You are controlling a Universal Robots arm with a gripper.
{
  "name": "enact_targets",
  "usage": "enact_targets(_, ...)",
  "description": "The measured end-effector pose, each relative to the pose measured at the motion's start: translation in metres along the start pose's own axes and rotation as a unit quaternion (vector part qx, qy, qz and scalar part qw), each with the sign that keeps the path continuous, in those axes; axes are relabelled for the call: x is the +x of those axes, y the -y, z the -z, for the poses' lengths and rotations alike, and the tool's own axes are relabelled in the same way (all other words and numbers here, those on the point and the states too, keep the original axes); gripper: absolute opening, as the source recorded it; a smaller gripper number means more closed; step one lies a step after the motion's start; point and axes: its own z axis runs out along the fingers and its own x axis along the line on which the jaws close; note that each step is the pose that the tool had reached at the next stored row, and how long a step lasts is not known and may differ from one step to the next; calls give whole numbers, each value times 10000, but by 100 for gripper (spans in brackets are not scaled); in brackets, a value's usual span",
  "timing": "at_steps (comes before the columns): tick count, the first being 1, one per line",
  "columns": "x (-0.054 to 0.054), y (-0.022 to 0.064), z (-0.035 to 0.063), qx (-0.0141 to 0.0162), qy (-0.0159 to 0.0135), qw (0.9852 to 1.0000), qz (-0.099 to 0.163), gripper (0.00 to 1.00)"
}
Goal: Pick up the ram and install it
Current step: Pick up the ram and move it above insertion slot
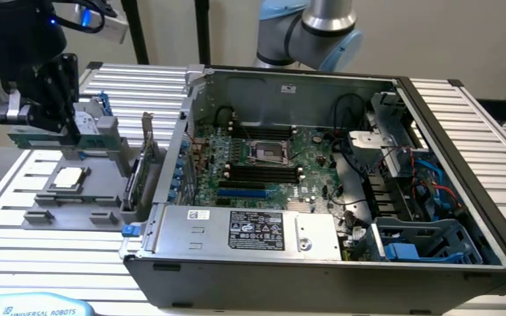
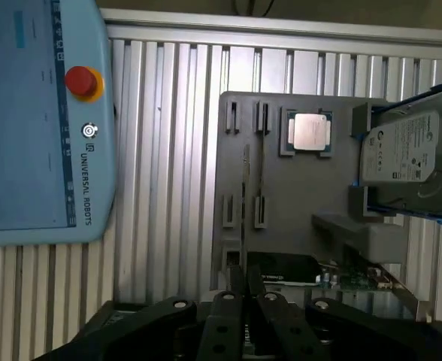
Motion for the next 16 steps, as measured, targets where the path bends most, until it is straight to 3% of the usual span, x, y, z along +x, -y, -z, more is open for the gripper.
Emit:
enact_targets(10,10,438,385,0,2,10000,0,13)
enact_targets(16,19,705,447,2,33,10000,2,13)
